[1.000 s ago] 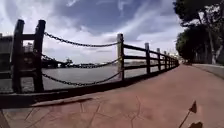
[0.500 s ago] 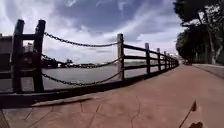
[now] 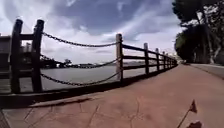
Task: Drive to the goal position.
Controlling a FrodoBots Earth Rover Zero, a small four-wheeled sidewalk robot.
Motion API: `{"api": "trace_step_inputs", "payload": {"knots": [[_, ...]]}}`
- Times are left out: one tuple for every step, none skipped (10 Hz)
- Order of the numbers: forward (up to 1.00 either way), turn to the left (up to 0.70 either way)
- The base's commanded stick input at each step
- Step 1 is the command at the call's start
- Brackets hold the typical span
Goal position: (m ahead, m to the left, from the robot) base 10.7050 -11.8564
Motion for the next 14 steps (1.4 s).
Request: {"api": "trace_step_inputs", "payload": {"knots": [[0.00, -0.70], [0.00, -0.70], [0.00, -0.70], [0.00, -0.70], [0.00, -0.70], [0.00, -0.70], [0.00, -0.70], [0.00, -0.70], [0.00, -0.70], [0.00, -0.70], [0.00, -0.70], [0.00, -0.70], [0.00, -0.70], [0.00, -0.70]]}}
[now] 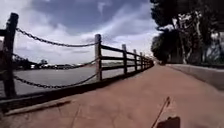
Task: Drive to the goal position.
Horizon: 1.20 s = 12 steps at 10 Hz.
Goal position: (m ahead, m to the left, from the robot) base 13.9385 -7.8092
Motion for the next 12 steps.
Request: {"api": "trace_step_inputs", "payload": {"knots": [[0.00, -0.70], [0.00, -0.70], [0.00, -0.70], [0.00, -0.70], [0.00, -0.70], [0.00, -0.70], [0.00, -0.70], [0.00, -0.70], [0.00, -0.70], [0.25, -0.48], [0.60, -0.17], [0.70, 0.27]]}}
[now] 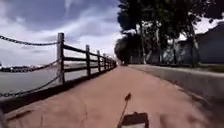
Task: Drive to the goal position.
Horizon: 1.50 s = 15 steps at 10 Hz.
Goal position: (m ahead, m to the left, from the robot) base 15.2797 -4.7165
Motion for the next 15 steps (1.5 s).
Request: {"api": "trace_step_inputs", "payload": {"knots": [[0.70, 0.27], [0.70, 0.27], [0.70, 0.27], [0.70, 0.27], [0.70, 0.27], [0.70, 0.27], [0.70, 0.27], [0.70, 0.27], [0.70, 0.27], [0.70, 0.27], [0.70, 0.17], [0.70, -0.08], [0.70, -0.08], [0.70, -0.08], [0.70, -0.08]]}}
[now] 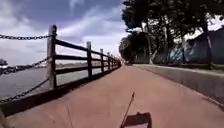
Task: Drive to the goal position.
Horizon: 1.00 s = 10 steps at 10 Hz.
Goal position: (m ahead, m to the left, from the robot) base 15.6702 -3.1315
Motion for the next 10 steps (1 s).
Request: {"api": "trace_step_inputs", "payload": {"knots": [[0.70, -0.08], [0.70, -0.08], [0.70, -0.08], [0.70, -0.08], [0.70, -0.08], [0.70, -0.08], [0.70, -0.08], [0.70, -0.08], [0.70, -0.08], [0.70, -0.08]]}}
